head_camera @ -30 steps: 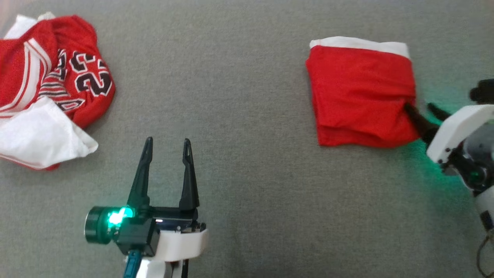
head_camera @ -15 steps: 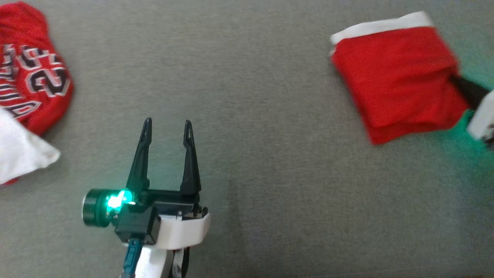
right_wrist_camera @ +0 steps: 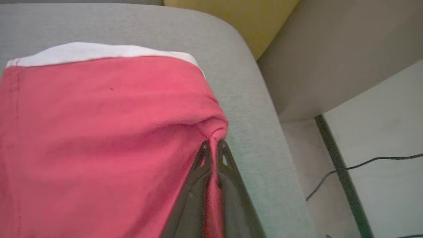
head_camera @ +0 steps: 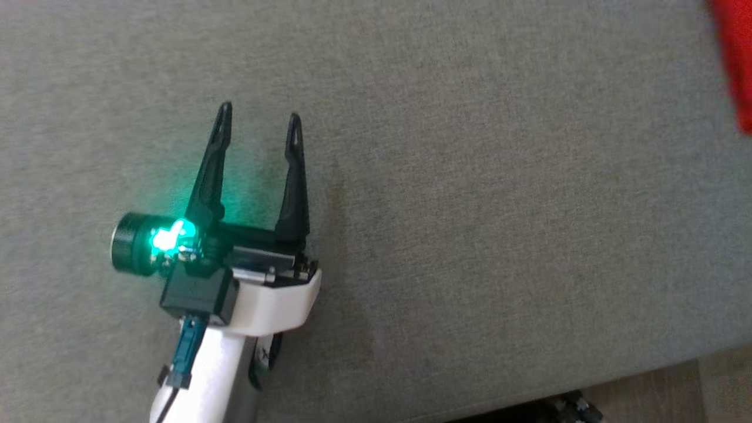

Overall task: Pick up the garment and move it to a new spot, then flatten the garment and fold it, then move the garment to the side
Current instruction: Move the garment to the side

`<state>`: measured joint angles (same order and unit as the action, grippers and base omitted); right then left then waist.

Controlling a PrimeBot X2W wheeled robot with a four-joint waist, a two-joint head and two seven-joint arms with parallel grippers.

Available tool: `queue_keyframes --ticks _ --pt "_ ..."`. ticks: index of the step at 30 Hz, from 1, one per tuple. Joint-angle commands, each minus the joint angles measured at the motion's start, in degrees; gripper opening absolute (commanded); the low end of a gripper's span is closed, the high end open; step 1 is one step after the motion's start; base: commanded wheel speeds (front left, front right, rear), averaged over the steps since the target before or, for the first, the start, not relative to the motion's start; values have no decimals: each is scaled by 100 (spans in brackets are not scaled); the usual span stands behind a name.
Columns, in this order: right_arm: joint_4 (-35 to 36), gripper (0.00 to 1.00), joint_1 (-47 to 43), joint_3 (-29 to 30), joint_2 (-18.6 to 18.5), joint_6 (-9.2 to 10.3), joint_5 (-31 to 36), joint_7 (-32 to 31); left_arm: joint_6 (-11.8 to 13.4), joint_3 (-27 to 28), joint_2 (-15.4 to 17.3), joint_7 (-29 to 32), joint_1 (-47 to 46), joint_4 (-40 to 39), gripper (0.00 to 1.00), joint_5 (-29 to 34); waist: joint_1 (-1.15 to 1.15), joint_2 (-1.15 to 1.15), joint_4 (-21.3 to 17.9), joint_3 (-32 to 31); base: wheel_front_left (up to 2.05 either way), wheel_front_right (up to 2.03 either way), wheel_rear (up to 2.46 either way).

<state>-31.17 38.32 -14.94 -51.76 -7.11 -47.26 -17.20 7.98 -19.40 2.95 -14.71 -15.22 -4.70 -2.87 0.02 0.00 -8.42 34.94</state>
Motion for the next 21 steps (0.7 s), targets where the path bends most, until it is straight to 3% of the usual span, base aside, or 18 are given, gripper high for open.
queue_keyframes --ticks 1,2,3,4,8,12,16,21 --pt "-15 0 -43 239 -406 -37 223 182 -61 130 10 -29 -106 -132 100 75 -2 0 -156 330 0 0 0" --pt "-71 23 -37 358 -404 -37 342 292 -82 130 10 -29 -148 -103 100 74 -2 0 -152 355 0 0 0" --pt "-119 87 -36 456 -390 -37 486 393 -95 134 9 -29 -187 -85 100 78 -2 0 -144 367 0 0 0" --pt "-146 100 -25 546 -343 -37 633 496 -105 139 9 -29 -216 -66 100 85 -2 0 -132 364 0 0 0" --pt "-27 100 -12 735 23 -37 1265 957 -45 188 5 -29 -261 -53 100 64 -2 0 -30 165 0 0 0" --pt "267 100 -117 679 753 -37 1740 1351 123 234 -1 -29 -165 1 100 14 -2 0 161 -249 0 0 0" --pt "577 100 -475 251 1540 -37 1760 1679 304 256 -4 -29 10 115 100 -221 -2 0 393 -767 0 0 0" --pt "520 100 -921 -215 2154 -37 1850 2194 195 212 -6 -29 241 425 100 -503 -2 0 646 -1331 0 0 0"
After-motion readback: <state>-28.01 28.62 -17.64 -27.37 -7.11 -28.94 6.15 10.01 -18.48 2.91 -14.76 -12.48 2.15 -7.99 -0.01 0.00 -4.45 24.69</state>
